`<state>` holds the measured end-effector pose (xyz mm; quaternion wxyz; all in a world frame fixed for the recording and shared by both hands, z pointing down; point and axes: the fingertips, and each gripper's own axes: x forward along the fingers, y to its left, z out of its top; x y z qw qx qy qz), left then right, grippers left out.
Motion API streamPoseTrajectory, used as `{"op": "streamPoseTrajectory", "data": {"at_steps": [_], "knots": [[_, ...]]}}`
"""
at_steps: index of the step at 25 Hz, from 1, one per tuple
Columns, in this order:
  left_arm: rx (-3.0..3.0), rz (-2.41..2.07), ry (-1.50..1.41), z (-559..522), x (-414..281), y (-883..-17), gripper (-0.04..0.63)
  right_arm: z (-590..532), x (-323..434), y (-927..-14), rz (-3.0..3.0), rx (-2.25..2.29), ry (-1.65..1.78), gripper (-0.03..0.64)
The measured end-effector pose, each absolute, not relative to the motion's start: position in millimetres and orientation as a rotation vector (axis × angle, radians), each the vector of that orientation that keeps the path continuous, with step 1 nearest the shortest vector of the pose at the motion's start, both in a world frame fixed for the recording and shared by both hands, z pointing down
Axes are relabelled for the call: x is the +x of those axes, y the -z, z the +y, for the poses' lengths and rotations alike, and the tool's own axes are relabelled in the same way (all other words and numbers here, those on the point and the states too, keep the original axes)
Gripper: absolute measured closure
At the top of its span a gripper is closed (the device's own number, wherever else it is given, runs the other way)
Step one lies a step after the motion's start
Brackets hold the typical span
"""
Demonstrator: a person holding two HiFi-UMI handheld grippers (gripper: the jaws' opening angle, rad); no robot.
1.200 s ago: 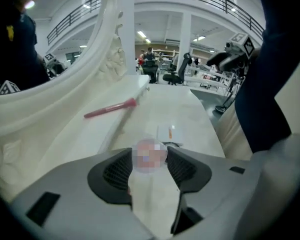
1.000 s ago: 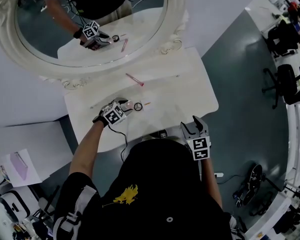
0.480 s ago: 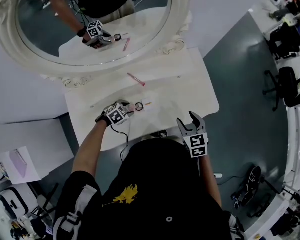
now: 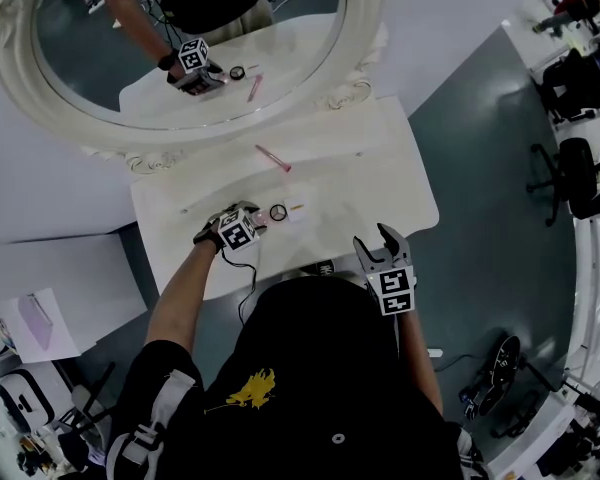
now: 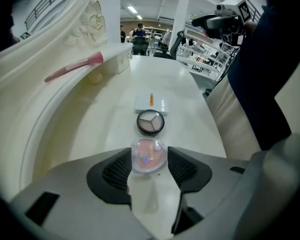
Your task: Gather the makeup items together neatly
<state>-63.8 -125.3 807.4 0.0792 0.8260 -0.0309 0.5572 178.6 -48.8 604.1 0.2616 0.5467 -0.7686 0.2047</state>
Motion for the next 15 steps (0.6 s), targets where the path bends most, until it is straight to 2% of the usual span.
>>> {"op": "streamPoseTrajectory", "data": {"at_steps": [4,8,15], "knots": [[2.469,-0.115,-1.666,-122.5,-62.9,-805.7,0.325,-50.6,182.7,-604.7,-2.086,1.470,-0.541,0.357],[2.492,-0.224,-1.596,-127.5,-65.7,-787.8,0.328,-61.5,192.8,-601.0,-2.097,1.460,-0.511,0.357],[2.564,-0.689,-1.302,-143.8,-79.4,-732.4,0.393,-104.2,186.2,-597.4,-2.176,1.370,-0.453,0.360]]}}
